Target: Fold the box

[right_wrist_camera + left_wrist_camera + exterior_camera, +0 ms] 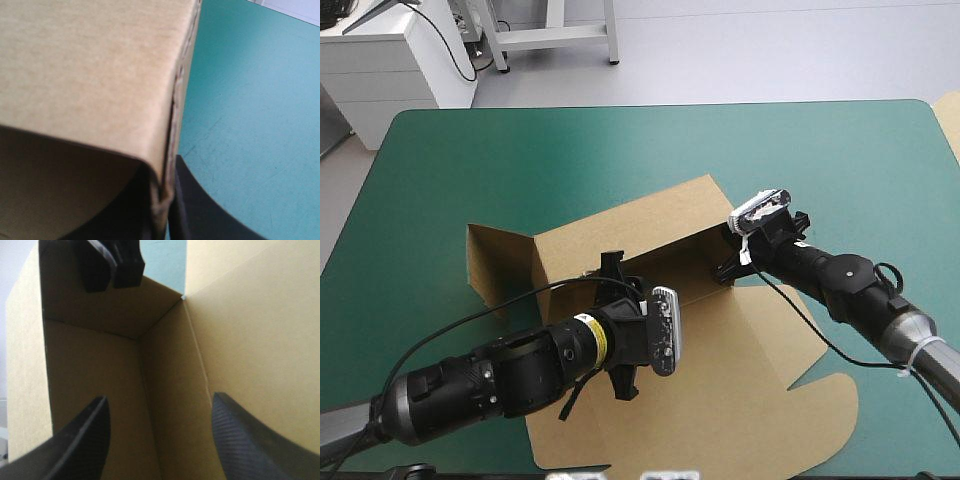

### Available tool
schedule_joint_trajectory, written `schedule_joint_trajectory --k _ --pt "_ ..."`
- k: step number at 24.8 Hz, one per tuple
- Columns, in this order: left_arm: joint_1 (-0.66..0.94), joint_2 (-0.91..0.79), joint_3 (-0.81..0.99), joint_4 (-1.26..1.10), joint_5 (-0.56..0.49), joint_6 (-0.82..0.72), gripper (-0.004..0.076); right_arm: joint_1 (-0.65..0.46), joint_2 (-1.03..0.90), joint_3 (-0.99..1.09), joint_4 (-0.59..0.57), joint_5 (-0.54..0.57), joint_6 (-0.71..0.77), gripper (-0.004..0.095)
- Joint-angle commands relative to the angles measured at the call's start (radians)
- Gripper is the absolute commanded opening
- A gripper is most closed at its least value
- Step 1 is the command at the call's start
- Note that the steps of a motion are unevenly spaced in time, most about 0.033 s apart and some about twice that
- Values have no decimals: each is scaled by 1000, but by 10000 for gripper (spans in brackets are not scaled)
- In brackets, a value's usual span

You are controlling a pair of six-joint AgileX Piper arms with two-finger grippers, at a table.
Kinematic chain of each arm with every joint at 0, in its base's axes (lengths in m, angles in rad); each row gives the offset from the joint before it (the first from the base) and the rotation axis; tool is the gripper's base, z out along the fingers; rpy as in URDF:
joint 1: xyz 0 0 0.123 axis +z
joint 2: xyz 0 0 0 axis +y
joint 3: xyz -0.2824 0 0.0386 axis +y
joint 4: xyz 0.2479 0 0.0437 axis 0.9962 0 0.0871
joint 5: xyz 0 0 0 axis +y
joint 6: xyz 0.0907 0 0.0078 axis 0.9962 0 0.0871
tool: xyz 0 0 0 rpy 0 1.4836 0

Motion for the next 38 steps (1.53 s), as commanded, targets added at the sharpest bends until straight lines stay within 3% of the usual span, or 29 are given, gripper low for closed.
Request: schedule_joint_trajectory --k 1,6,10,12,14,15,20,23,29,33,35,38 --pt "-5 -29 -148 -183 56 141 428 1 -32 -37 -1 4 -9 -19" --pt "43 -11 -442 -241 210 148 368 1 -32 -37 -1 -3 -9 -19" --pt "281 20 -561 -302 260 153 275 1 -32 -37 -1 -6 -9 -19" --pt "518 24 -577 -506 272 164 134 1 -32 -37 -15 -10 -9 -19" --pt "635 24 -575 -620 295 173 12 1 -32 -37 -15 -10 -4 -19" --pt "695 24 -575 -663 306 181 -2 1 -32 -37 -15 -10 -4 -20" --pt "981 22 -575 -790 359 198 6 1 -47 -37 -19 -24 -4 -19" --pt "1063 22 -573 -881 425 197 6 1 -74 -37 -22 -52 -4 -19" --pt "1083 22 -573 -855 463 216 -8 1 -141 -37 -23 -96 19 -19" --pt "1083 22 -573 -847 463 222 -8 -1 -159 -39 -62 -30 31 -21" --pt "1083 22 -573 -847 463 224 -8 -3 -154 -57 -161 48 123 -21" --pt "1083 22 -573 -849 463 224 -8 -38 -125 -132 -475 198 449 -21"
